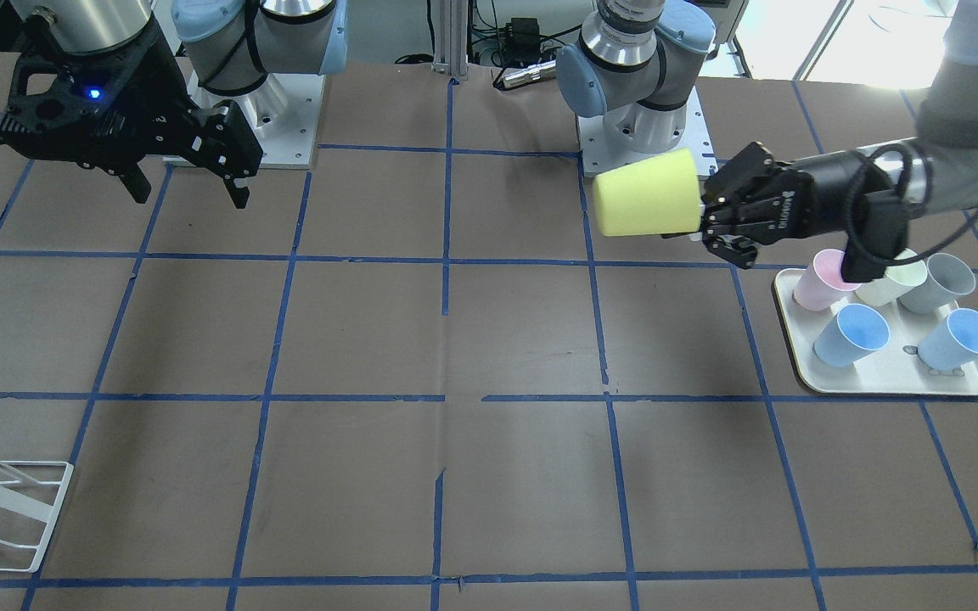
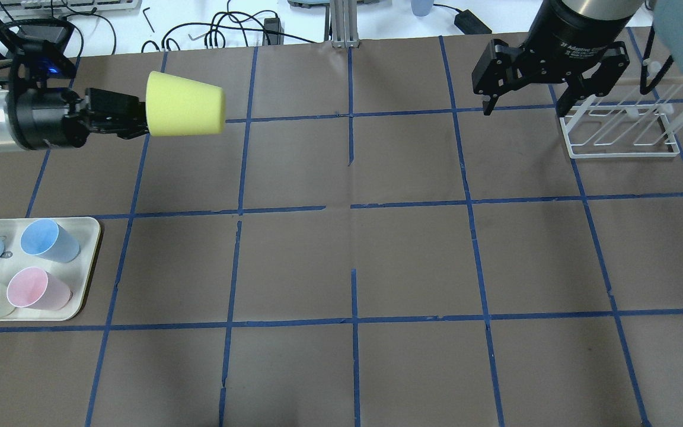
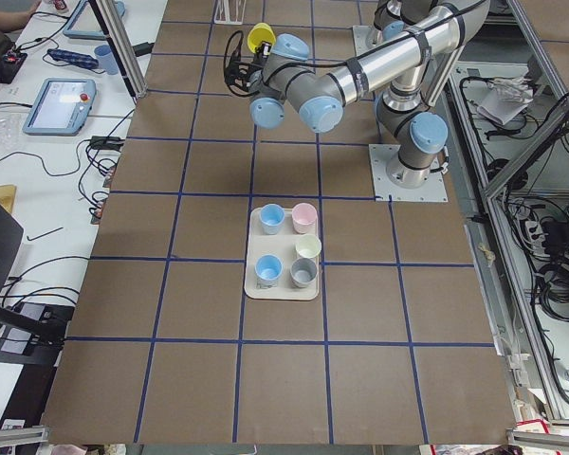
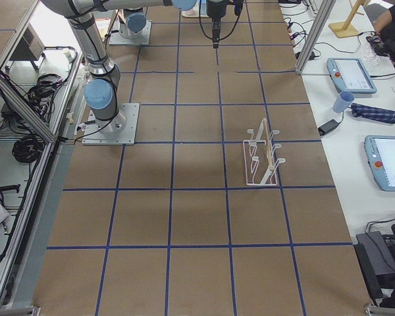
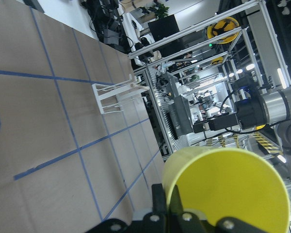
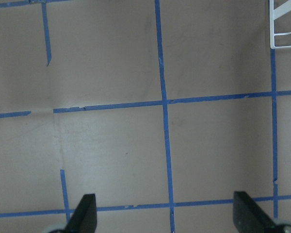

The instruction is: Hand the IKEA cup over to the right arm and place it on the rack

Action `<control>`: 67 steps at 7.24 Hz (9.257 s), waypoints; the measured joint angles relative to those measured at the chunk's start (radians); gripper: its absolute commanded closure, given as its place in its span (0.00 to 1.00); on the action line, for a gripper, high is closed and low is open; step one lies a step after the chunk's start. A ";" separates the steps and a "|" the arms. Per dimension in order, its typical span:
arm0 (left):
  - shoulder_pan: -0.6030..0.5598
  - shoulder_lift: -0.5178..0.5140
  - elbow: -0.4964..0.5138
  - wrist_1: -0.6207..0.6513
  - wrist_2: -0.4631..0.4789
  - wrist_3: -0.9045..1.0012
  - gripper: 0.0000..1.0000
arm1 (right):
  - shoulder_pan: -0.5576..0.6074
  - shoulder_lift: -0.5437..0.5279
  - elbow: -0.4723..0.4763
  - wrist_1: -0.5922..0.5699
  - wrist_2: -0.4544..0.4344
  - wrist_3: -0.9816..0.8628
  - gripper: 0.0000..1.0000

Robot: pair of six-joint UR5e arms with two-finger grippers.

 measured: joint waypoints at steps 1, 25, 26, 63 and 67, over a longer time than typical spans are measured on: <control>-0.068 0.025 -0.063 -0.006 -0.110 0.047 1.00 | -0.026 -0.006 -0.014 0.050 0.045 0.010 0.00; -0.614 0.112 -0.118 0.030 -0.752 -0.077 1.00 | -0.371 -0.035 -0.045 0.935 1.005 0.300 0.00; -0.615 0.112 -0.118 0.030 -0.752 -0.077 1.00 | -0.370 -0.034 -0.043 0.934 1.004 0.302 0.00; -0.363 0.127 0.105 0.886 1.243 -1.186 0.00 | -0.323 0.079 -0.071 -0.060 -0.099 -0.241 0.72; -0.417 0.137 0.105 0.922 1.289 -1.436 0.00 | -0.394 0.207 0.051 -0.383 -0.092 -0.403 0.74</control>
